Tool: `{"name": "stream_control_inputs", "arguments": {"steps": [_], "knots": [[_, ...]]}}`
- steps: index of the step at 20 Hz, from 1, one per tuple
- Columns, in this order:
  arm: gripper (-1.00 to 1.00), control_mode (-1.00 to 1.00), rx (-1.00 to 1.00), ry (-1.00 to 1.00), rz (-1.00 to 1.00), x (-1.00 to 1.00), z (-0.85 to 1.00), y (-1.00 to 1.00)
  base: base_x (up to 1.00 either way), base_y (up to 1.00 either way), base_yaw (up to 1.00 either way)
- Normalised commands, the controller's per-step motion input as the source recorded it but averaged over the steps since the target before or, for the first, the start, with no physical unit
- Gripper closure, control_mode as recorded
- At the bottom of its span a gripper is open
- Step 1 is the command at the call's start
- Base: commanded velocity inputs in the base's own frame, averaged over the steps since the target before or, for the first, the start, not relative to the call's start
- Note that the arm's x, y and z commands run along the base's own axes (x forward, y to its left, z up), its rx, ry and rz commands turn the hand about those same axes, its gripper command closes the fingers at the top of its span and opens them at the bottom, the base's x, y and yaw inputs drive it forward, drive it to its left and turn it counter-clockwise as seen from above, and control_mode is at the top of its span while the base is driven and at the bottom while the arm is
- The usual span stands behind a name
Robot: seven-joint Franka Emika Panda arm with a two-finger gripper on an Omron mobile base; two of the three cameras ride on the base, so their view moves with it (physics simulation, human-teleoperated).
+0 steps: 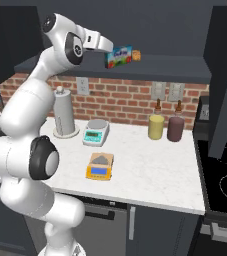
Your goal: Pick the boxed food and place it on the digital scale for weighing, and close the cabinet.
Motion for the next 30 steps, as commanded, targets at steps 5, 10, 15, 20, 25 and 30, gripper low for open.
{"name": "stream_control_inputs", "arguments": {"steps": [5,10,15,20,25,30], "knots": [[-1.00,-1.00,0.00,0.00,0.00,0.20,-0.10,-0.02,0.00,0.00,0.00],[-1.00,-1.00,0.00,0.00,0.00,0.18,-0.07,-0.04,0.00,0.00,0.00],[-1.00,-1.00,0.00,0.00,0.00,0.21,-0.08,-0.06,0.00,0.00,0.00],[-1.00,-1.00,0.00,0.00,0.00,0.25,-0.07,-0.08,0.00,0.00,0.00],[-1.00,-1.00,0.00,0.00,0.00,0.27,-0.06,-0.07,0.00,0.00,0.00],[-1.00,-1.00,0.00,0.00,0.00,0.22,0.00,-0.09,0.00,0.00,0.00]]}}
